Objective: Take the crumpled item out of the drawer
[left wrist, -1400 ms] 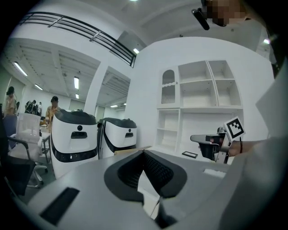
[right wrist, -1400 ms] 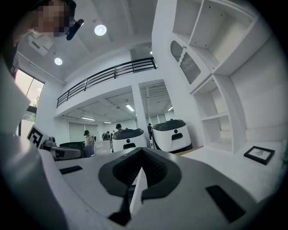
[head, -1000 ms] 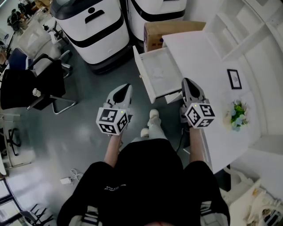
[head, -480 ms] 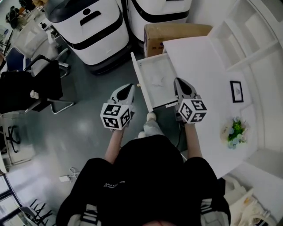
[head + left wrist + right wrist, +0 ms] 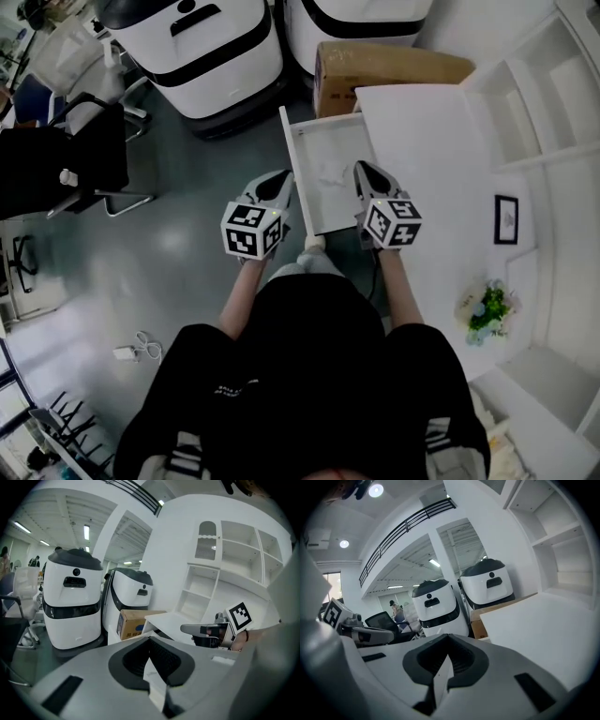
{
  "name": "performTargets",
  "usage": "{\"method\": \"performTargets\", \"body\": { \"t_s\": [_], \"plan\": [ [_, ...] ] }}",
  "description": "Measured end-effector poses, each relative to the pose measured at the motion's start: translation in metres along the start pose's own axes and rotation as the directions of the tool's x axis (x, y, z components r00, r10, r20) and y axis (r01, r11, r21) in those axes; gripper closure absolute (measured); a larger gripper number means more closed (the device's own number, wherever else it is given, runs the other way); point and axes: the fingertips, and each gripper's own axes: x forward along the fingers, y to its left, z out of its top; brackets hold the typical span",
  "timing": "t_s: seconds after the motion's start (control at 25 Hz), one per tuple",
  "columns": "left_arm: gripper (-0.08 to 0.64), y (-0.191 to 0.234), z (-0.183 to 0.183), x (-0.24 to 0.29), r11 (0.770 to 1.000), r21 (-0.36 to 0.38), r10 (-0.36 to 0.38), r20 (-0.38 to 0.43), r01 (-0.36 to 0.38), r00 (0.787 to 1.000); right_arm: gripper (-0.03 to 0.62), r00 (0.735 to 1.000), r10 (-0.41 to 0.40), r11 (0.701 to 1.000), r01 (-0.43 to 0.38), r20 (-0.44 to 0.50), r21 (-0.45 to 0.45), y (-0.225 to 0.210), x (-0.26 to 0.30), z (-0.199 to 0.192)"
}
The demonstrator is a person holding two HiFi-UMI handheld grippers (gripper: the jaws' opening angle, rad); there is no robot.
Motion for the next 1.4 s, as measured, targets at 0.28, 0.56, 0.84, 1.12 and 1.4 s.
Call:
{"method": "performTargets", "body": {
  "t_s": [0.28,0.56,0.84,1.12,1.4],
  "plan": [
    [0.563,0.008,-0.019,0.024,0.999,-0.031,-0.006,-0.074,0.004,0.997,0.6,0.992,0.02,1.0,-0.018,-0.124,0.018,-0.008,0.035,-0.04],
    [0.563,0.013,-0.037,0.054,0.999,-0.039,-0.038,-0.145,0.033,0.989,0.6,0.975,0.007,0.999,0.002,-0.223,0.041,-0.021,0.059,-0.078],
    [0.563,0.017,-0.052,0.079,0.998,-0.054,-0.052,-0.174,0.043,0.983,0.6,0.947,-0.052,0.996,0.074,-0.317,0.055,-0.045,0.081,-0.127],
    [0.561,0.009,-0.062,0.09,0.996,-0.055,-0.078,-0.199,0.069,0.977,0.598,0.925,-0.065,0.991,0.105,-0.373,0.087,-0.062,0.097,-0.159],
    [0.563,0.009,-0.067,0.098,0.995,-0.053,-0.089,-0.21,0.08,0.974,0.531,0.893,-0.126,0.988,0.154,-0.432,0.029,-0.081,0.115,-0.184]
  ]
}}
